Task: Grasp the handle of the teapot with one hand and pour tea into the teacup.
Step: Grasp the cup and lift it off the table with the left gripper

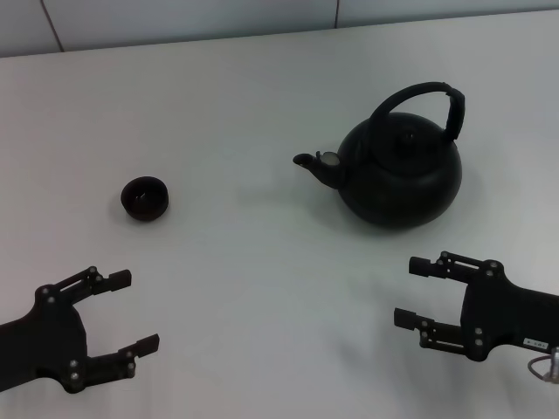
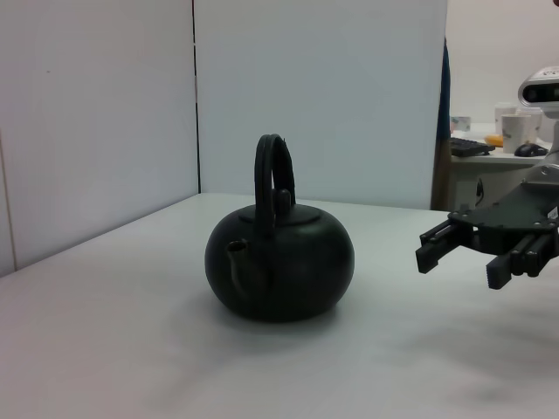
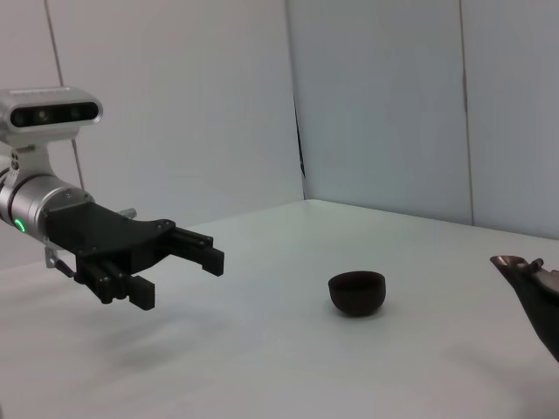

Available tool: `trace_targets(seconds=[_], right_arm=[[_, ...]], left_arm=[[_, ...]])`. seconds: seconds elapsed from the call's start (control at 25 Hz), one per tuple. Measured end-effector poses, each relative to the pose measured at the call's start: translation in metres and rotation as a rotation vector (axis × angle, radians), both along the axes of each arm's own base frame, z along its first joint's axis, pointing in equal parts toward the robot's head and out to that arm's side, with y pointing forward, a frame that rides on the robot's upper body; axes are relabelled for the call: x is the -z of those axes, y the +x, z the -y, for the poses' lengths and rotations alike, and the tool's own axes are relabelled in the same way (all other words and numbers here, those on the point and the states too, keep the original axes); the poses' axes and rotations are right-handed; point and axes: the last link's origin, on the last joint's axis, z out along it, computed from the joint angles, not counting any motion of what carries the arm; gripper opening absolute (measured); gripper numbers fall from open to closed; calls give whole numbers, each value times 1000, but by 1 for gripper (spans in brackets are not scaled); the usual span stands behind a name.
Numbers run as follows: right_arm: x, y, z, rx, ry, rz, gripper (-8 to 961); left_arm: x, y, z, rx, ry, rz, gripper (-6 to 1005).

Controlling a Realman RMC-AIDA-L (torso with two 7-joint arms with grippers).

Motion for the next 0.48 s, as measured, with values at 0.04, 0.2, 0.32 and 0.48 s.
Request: trace_targets(seconds=[0.04, 0.2, 0.32, 0.48], right_arm=[[0, 0, 0, 0, 0, 0, 713], [0, 0, 0, 0, 0, -1, 713], [1, 0, 0, 0, 0, -1, 713], [1, -1, 0, 0, 0, -2, 712]], left_arm=[[0, 0, 0, 0, 0, 0, 856], [1, 1, 0, -5, 5, 11, 856], [2, 2, -1, -28, 30, 45, 855], [1, 1, -4, -70, 81, 77, 855]])
